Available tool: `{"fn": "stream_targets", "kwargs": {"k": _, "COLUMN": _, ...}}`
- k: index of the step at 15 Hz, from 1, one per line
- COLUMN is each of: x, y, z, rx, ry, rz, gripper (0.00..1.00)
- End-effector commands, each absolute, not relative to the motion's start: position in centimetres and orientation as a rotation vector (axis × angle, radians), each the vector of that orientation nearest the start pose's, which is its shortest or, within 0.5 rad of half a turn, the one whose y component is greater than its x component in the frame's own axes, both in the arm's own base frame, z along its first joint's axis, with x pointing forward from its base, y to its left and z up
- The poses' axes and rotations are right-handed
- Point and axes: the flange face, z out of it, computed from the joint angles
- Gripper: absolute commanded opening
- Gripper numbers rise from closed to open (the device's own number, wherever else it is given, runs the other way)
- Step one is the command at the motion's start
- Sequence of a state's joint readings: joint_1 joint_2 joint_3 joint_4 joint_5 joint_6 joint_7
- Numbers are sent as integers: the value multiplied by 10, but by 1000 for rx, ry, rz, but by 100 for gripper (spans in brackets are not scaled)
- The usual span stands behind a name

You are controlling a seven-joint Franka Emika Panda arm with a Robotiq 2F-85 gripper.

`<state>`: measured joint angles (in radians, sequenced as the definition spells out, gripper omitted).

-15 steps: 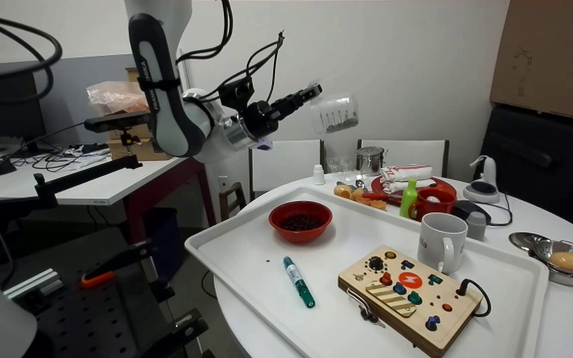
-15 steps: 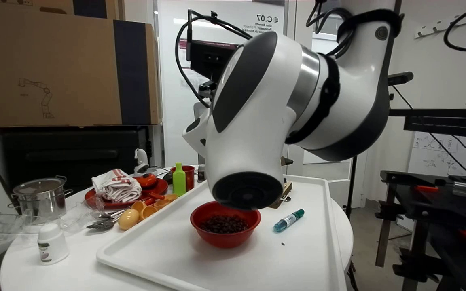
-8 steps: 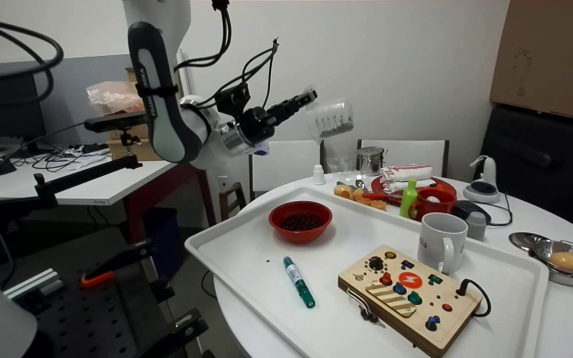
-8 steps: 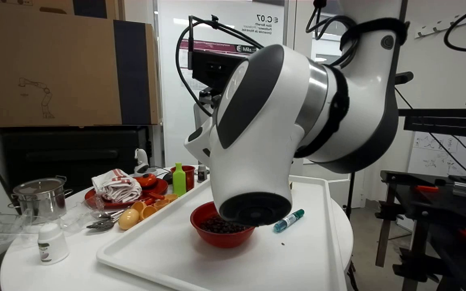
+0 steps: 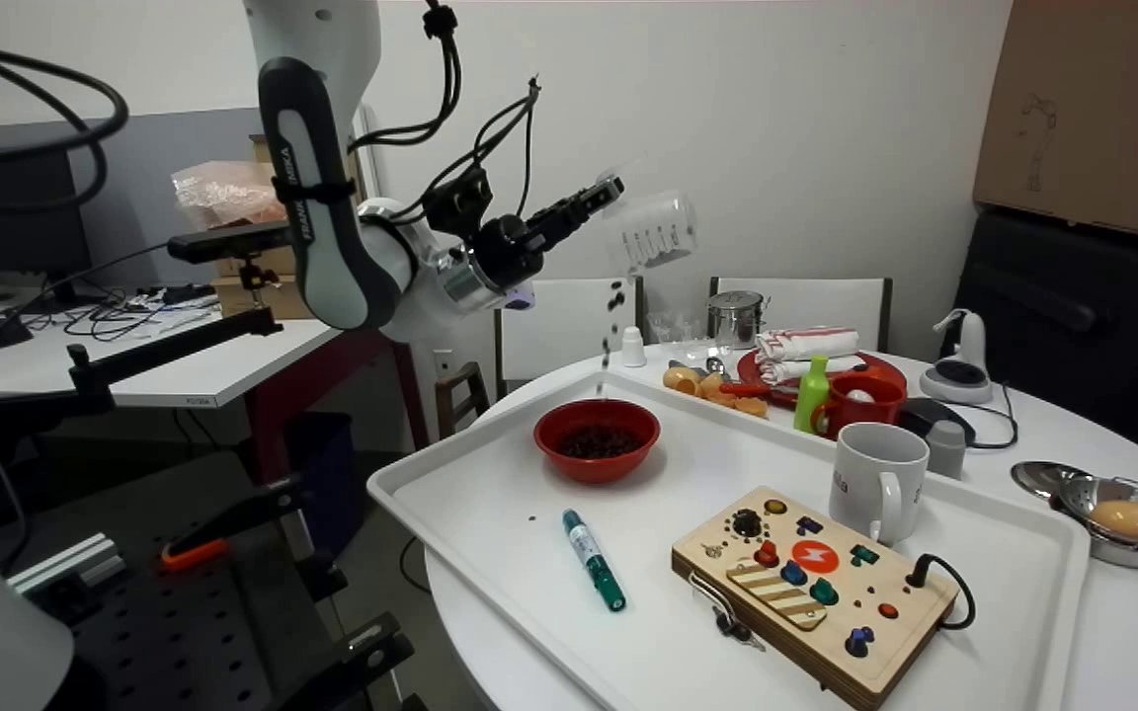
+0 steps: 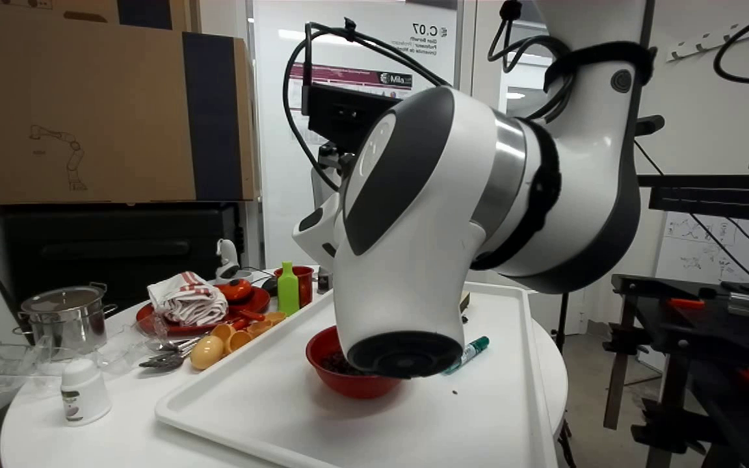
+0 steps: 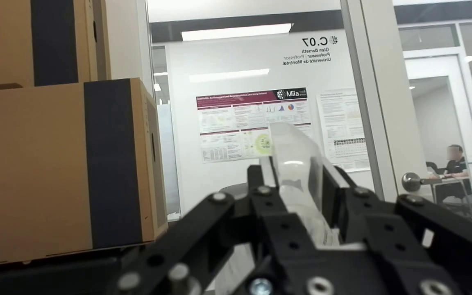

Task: Pour the contents inside the clear jar into the red bowl

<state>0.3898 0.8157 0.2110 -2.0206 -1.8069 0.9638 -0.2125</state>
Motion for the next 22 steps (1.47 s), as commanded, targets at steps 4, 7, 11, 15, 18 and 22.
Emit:
{"fn": "stream_targets", "kwargs": {"k": 4, "x": 503, "y": 179, "z": 134, "rx": 610, "ry": 852, "rz": -746, "gripper": 16}}
{"fn": "stream_targets", "kwargs": {"k": 7, "x": 504, "y": 178, "z": 135, "rx": 604, "ry": 836, "rz": -746, "gripper": 16}}
{"fn": "stream_targets", "kwargs": {"k": 11, "x": 505, "y": 176, "z": 134, "rx": 592, "ry": 807, "rz": -743, "gripper": 16}}
{"fn": "stream_targets", "kwargs": {"k": 15, "x": 506, "y": 176, "z": 135, "rx": 591, "ry": 791, "rz": -738, "gripper": 16}}
{"fn": "stream_targets", "kwargs": {"k": 18, "x": 509, "y": 177, "z": 138, "rx": 602, "ry": 753, "rz": -717, "gripper": 16}}
{"fn": "stream_targets", "kwargs": {"k": 22, "x": 511, "y": 177, "z": 140, "rx": 585, "ry": 707, "rz": -700, "gripper": 16}}
